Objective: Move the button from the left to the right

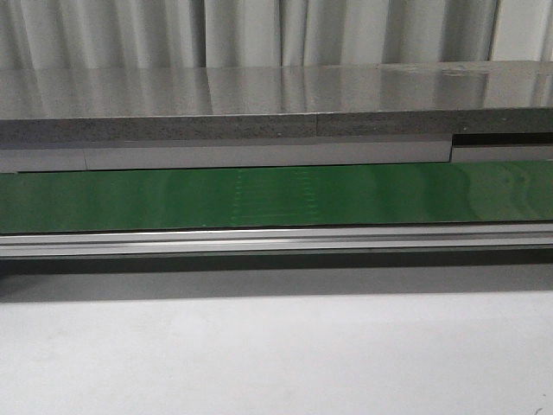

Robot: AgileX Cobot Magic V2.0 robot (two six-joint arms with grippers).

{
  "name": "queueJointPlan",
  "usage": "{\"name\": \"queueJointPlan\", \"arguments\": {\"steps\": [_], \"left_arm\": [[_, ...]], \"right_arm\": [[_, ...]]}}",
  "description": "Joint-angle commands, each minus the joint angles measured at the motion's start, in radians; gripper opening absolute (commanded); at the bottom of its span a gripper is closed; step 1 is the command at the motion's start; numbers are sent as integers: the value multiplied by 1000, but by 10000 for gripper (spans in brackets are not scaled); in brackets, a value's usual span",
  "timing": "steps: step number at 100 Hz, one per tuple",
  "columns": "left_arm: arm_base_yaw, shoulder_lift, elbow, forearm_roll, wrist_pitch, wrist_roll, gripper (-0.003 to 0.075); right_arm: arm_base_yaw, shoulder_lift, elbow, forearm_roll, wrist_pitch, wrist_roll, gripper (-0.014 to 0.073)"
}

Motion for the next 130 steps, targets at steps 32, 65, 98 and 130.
{"name": "queueJointPlan", "arguments": {"steps": [32, 65, 98, 130], "left_arm": [[2, -32, 40, -16, -82, -11, -21], [2, 67, -158, -104, 65, -11, -21], [2, 391, -591, -112, 447, -11, -21], [2, 677, -854, -114, 764, -11, -20]], "right_arm": [[-1, -18, -17, 3, -84, -1, -57], [-1, -18, -17, 3, -84, -1, -57], [-1, -18, -17, 3, -84, -1, -57], [-1, -18, -17, 3, -84, -1, -57]]}}
